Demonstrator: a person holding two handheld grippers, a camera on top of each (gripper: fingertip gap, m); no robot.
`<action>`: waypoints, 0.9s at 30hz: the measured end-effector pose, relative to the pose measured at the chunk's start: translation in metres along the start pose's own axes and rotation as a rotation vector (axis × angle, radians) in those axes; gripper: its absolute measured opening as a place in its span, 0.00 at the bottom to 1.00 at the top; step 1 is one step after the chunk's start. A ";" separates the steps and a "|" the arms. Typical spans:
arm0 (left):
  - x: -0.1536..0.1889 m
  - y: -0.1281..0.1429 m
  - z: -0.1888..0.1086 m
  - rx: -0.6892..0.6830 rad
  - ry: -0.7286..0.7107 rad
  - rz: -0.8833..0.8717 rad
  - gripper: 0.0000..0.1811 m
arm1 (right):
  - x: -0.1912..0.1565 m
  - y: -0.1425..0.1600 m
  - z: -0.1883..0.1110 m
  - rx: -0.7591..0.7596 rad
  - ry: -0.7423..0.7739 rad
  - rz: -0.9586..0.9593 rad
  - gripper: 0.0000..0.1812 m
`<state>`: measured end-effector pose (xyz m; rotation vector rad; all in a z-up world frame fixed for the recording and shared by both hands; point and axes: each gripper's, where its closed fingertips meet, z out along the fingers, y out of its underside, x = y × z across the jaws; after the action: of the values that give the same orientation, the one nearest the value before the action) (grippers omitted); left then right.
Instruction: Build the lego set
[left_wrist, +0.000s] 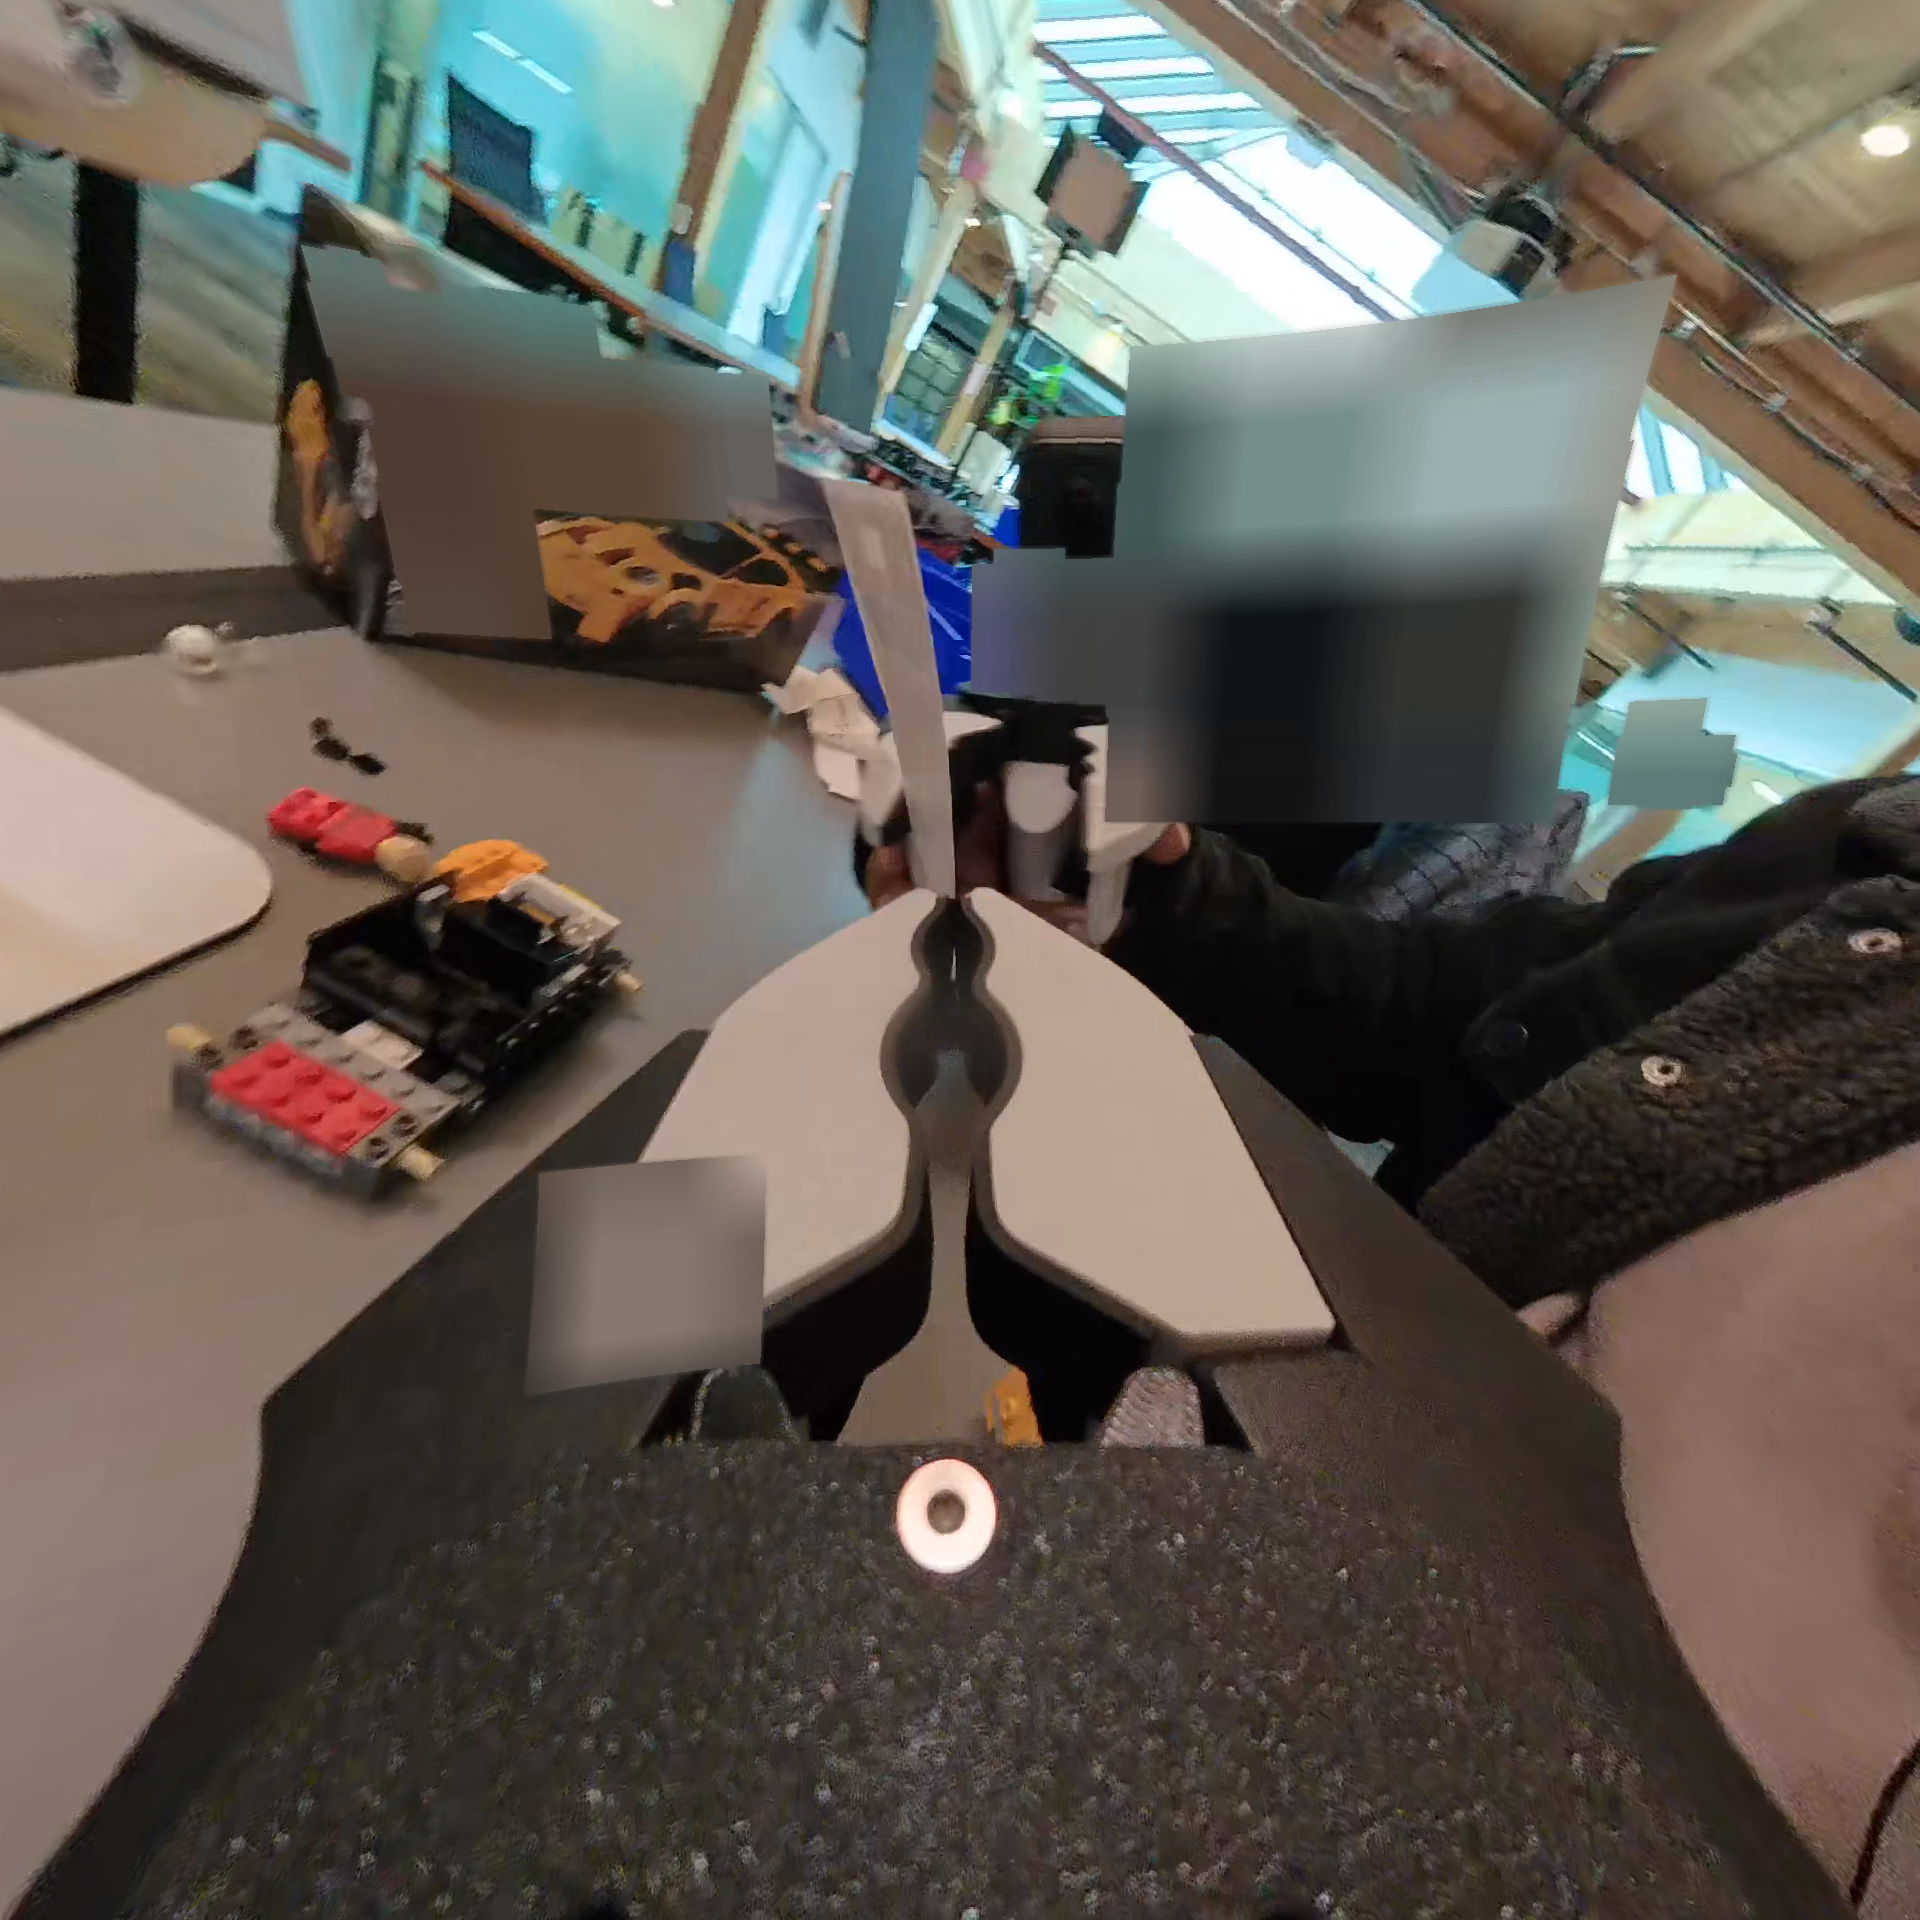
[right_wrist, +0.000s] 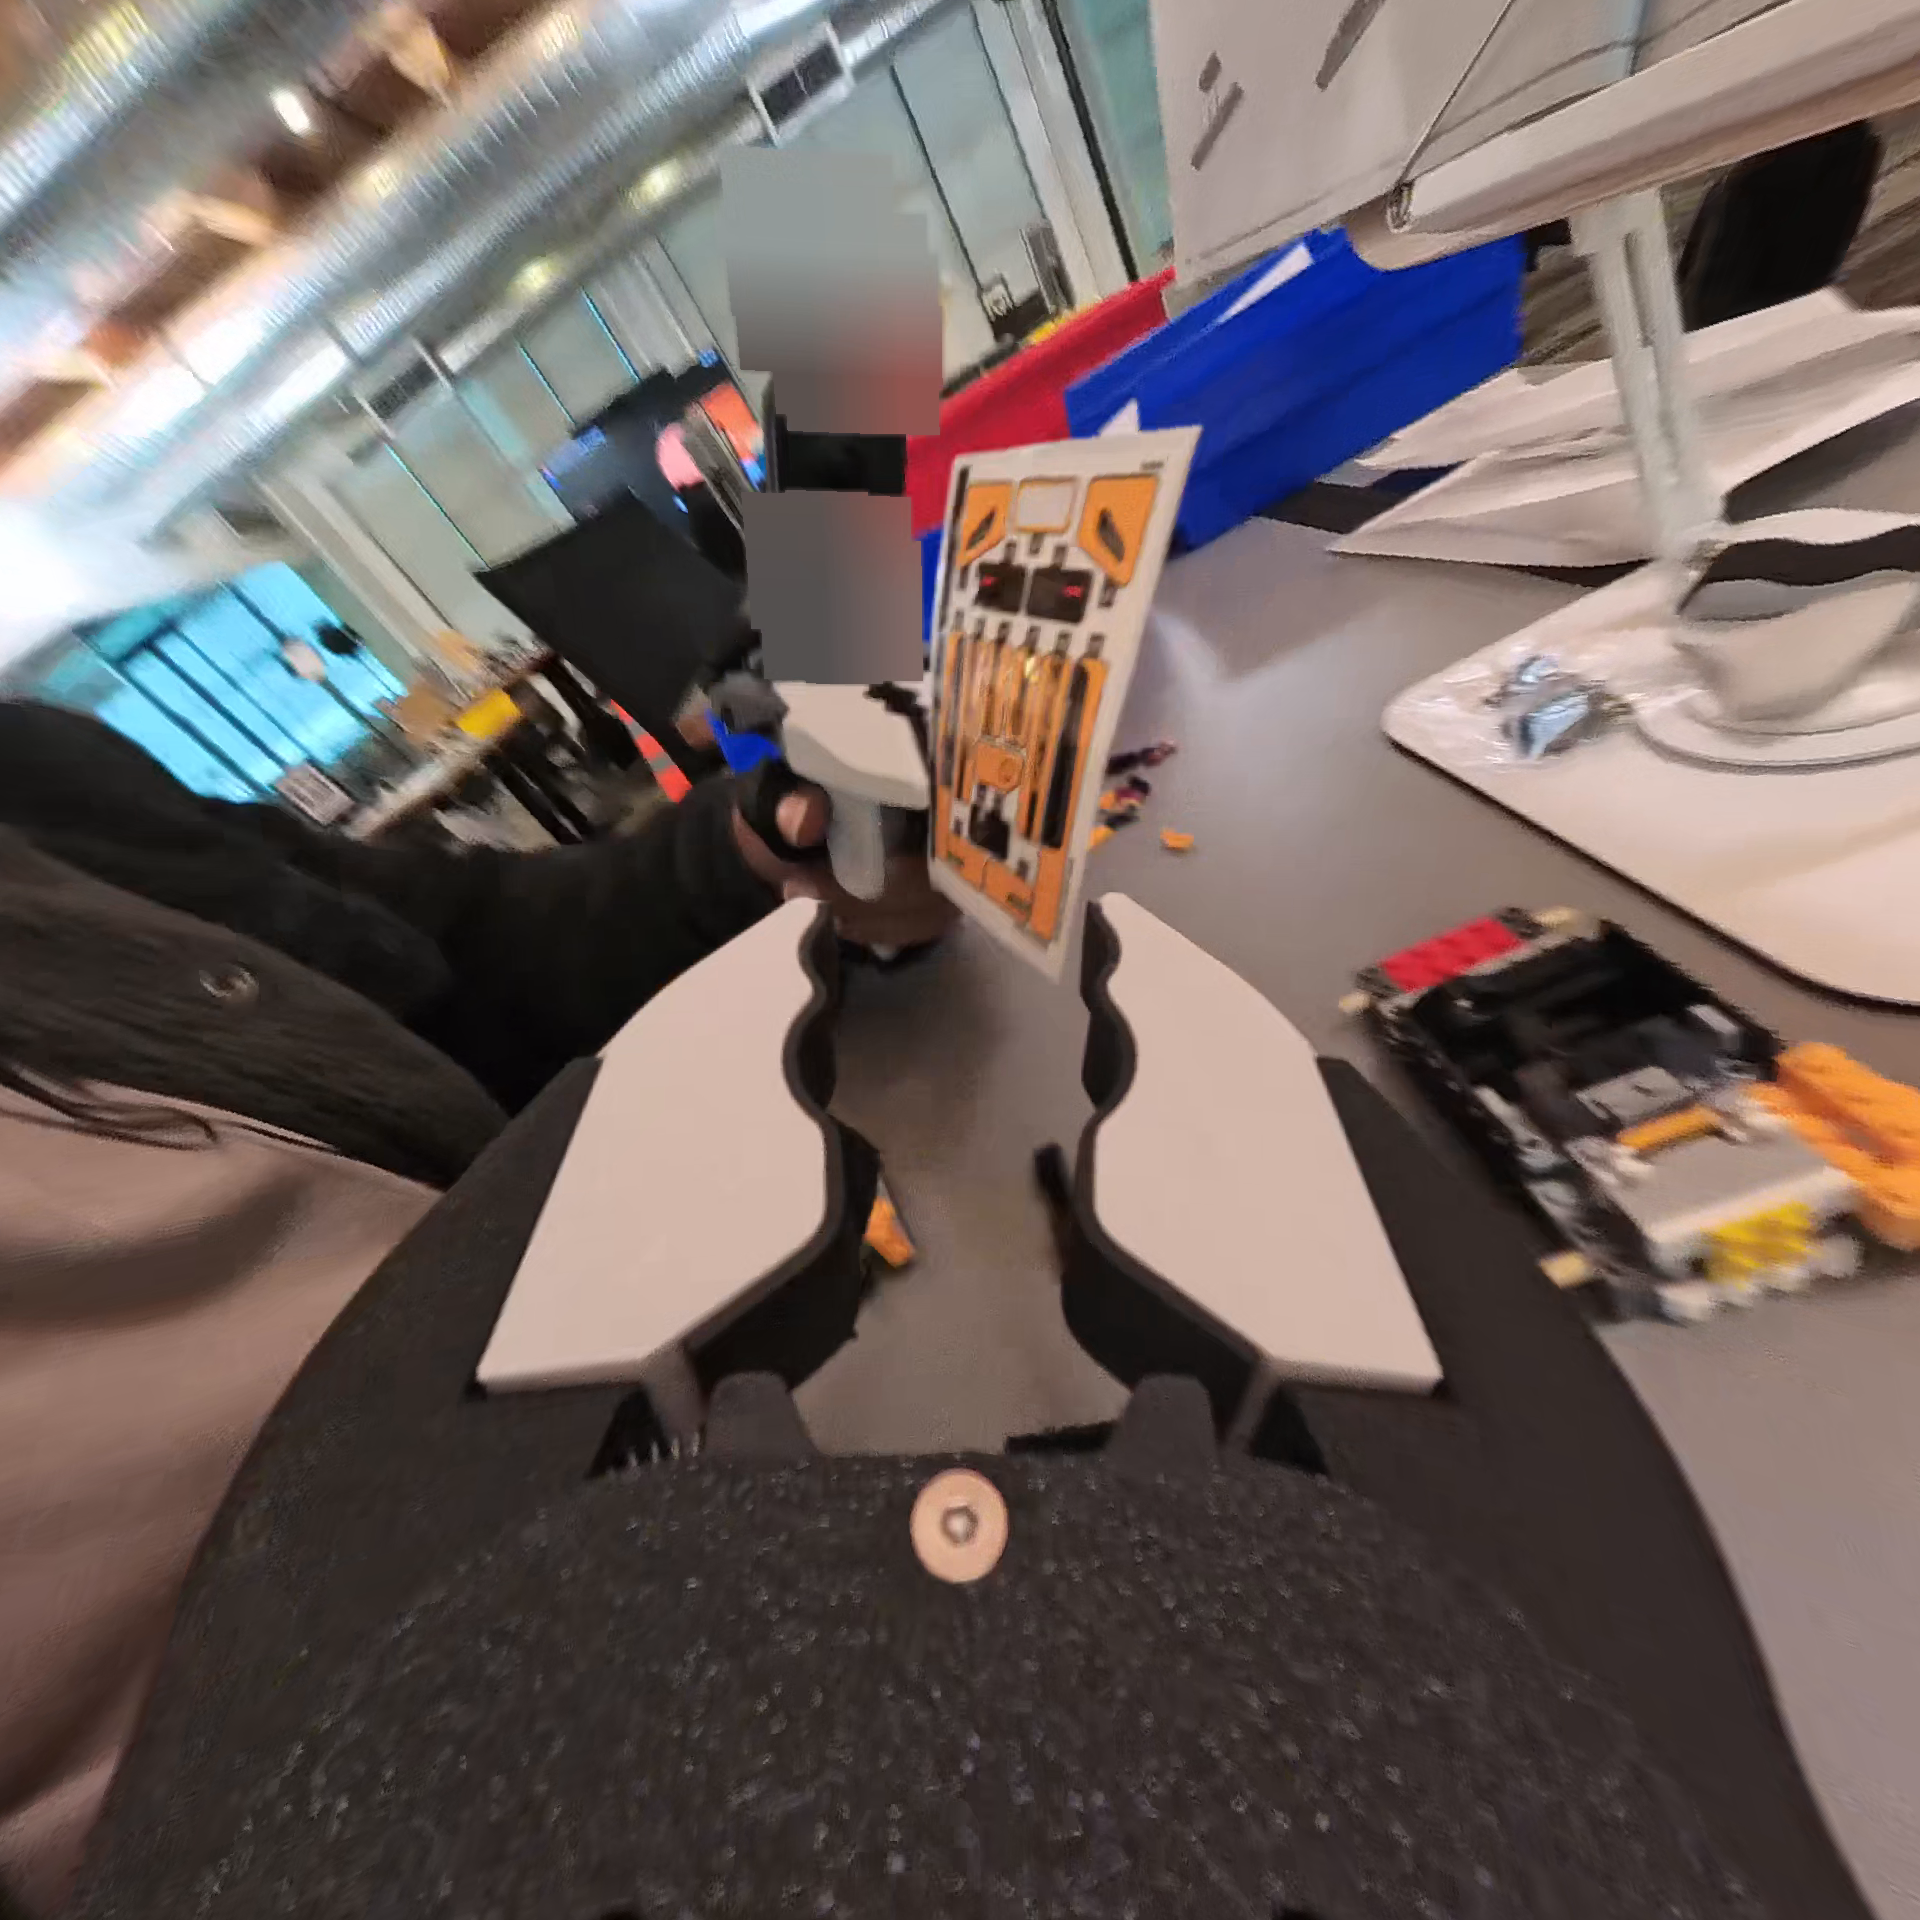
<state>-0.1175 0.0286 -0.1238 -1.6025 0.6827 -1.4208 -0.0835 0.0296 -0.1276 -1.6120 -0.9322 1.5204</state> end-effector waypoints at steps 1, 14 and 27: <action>0.006 0.000 0.000 -0.004 0.020 0.014 0.00 | -0.002 -0.003 0.003 0.018 -0.009 0.020 0.25; 0.034 -0.009 -0.002 0.018 0.091 0.082 0.12 | -0.024 -0.019 0.000 0.063 -0.004 -0.109 0.00; 0.034 -0.013 0.004 0.030 0.008 0.049 0.00 | -0.026 -0.010 0.008 0.008 0.071 -0.304 0.00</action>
<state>-0.1083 0.0075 -0.0955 -1.5476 0.6975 -1.3960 -0.0927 0.0114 -0.1069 -1.4334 -1.0746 1.2490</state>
